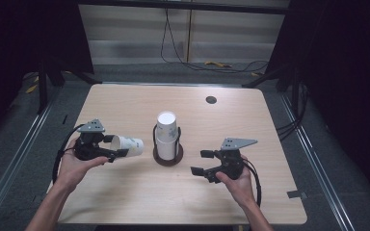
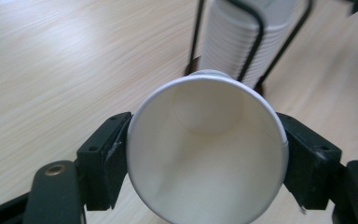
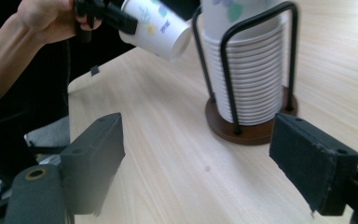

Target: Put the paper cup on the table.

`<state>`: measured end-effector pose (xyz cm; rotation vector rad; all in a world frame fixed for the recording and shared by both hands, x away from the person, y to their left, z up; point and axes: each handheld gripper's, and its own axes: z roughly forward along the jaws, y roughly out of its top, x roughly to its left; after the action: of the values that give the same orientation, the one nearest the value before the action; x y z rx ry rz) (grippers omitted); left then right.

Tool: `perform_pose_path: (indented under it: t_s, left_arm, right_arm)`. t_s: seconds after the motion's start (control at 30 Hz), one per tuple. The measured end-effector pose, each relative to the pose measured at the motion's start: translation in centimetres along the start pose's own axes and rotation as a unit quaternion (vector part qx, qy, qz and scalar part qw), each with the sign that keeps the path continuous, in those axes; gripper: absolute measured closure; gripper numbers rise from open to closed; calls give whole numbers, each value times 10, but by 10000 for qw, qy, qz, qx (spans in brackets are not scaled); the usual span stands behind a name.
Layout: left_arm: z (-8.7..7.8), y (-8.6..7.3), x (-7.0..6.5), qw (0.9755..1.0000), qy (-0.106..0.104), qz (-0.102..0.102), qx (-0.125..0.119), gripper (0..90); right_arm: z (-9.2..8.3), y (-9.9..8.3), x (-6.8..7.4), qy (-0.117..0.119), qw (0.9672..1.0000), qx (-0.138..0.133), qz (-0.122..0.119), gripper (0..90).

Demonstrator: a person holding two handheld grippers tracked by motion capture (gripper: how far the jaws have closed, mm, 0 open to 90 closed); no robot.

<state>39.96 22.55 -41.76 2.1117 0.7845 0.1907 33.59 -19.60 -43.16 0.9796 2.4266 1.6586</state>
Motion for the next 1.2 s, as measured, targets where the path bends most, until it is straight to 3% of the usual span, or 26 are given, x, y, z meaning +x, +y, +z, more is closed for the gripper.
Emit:
perform_pose_path:
  t_s: [0.23,0.47,0.7,0.77,0.97,1.0,1.07,1.13,1.2]
  left_arm:
    - [-1,15,4,9994,120,127,306,258]
    - [3,31,11,9979,185,129,605,260]
    - [7,36,18,9937,264,234,1068,257]
    - [7,37,20,9914,367,313,1219,257]
    - [14,38,27,9876,323,244,1520,257]
    - [15,40,28,9857,343,314,1620,257]
    - [17,41,29,9850,373,299,1660,255]
    - [18,42,31,9820,428,423,1788,255]
    - [19,43,33,9817,350,384,1831,255]
  right_arm:
    - [-7,-18,0,-238,9995,215,3,175]
    - [-14,-27,0,-339,9992,202,71,172]
    - [-10,-25,4,-352,9991,238,-28,177]
    - [-10,-25,5,-370,9990,242,-45,180]
    - [-8,-25,4,-344,9990,269,-40,180]
    - [-8,-25,3,-347,9990,269,-42,180]
    - [-8,-25,3,-347,9990,263,-49,182]
    - [-8,-25,3,-346,9991,258,-55,182]
    - [-10,-25,4,-361,9990,258,-65,184]
